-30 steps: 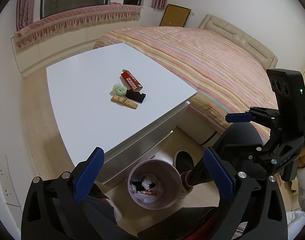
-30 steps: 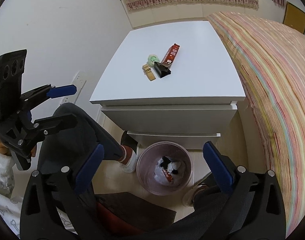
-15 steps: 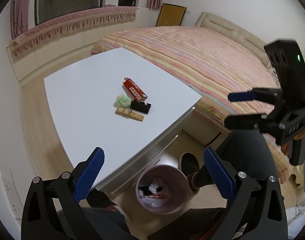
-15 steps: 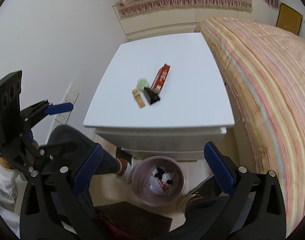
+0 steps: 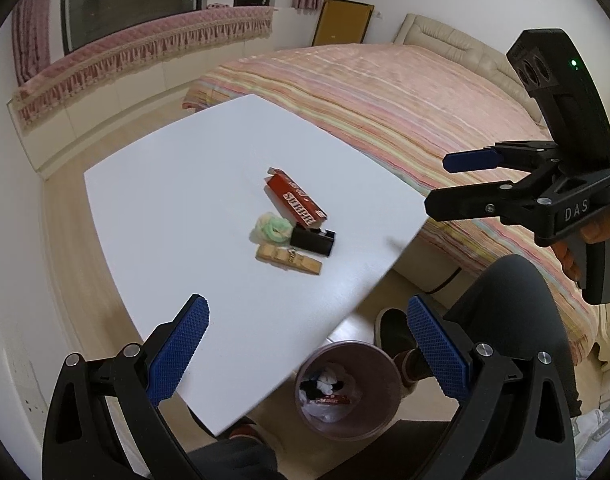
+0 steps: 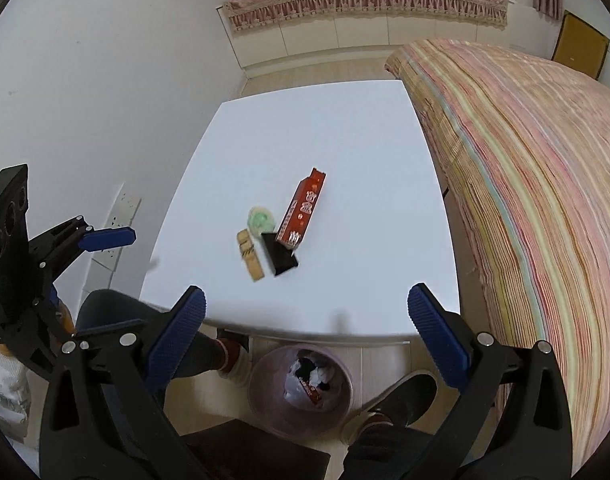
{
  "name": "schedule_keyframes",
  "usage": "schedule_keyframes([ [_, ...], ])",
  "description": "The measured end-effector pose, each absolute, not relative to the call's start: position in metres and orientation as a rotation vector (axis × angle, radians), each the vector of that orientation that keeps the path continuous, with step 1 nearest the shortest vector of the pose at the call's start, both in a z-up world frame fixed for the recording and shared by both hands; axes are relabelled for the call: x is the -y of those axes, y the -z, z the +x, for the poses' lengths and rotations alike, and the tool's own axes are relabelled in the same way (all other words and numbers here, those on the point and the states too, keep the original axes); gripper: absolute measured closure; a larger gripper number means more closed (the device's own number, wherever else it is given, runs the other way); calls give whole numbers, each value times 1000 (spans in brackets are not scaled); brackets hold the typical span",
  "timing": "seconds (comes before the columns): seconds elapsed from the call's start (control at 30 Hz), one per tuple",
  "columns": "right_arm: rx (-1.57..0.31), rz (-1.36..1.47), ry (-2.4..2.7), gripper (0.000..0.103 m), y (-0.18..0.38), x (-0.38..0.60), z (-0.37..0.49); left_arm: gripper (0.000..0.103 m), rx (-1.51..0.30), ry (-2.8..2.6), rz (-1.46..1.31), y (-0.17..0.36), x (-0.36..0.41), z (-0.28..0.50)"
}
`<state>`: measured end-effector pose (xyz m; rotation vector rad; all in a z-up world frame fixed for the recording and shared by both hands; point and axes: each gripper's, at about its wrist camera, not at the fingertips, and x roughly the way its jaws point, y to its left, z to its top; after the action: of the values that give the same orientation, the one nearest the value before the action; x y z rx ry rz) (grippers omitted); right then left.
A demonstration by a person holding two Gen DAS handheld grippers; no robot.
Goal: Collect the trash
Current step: 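Move both tools back over the table toward the red box, then grasp the red cigarette box with the right tool while the left tool grasps the green item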
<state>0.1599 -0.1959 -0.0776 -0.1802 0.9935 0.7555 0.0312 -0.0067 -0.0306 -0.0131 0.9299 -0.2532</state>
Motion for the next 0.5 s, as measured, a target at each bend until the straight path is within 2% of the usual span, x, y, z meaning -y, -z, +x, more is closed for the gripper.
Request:
schedule_keyframes([
  [0.4, -1033, -171, -768, 4, 105, 170, 202, 8, -949, 251, -73, 38, -17, 79],
  [0.5, -1052, -161, -780, 12, 113, 161, 213, 8, -961, 277, -76, 44, -21, 91],
])
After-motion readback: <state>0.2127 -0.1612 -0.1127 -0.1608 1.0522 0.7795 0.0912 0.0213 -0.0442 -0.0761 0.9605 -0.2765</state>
